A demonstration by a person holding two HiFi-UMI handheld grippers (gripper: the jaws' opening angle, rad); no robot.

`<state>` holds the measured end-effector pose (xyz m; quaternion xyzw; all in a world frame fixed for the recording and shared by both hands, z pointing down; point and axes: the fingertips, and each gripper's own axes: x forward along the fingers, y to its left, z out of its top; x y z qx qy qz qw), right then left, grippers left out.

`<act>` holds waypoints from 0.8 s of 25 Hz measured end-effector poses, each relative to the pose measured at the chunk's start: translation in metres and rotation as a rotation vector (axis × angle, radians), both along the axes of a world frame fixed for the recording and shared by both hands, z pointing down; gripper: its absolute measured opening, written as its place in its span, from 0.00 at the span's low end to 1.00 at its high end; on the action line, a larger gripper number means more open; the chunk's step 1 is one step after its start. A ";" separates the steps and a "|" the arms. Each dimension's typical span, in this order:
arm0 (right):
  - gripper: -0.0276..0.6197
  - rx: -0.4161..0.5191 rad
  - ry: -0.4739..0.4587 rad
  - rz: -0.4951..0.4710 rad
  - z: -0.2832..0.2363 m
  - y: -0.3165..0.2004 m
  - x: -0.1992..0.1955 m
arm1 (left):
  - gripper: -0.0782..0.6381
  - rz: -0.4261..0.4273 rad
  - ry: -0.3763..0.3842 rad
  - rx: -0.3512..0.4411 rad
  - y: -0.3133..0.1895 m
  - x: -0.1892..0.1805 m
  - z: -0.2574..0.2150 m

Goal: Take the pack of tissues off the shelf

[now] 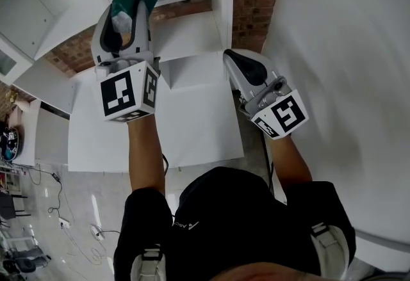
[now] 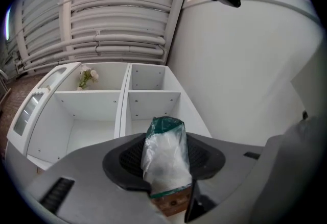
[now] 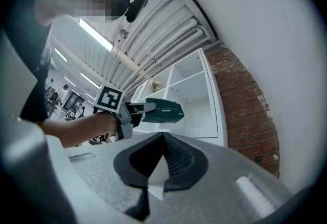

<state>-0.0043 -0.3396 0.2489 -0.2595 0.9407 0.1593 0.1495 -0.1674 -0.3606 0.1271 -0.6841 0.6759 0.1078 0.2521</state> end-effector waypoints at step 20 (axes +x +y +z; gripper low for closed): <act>0.04 0.041 -0.012 0.007 -0.005 0.038 -0.008 | 0.36 0.051 0.013 0.030 0.084 0.013 0.024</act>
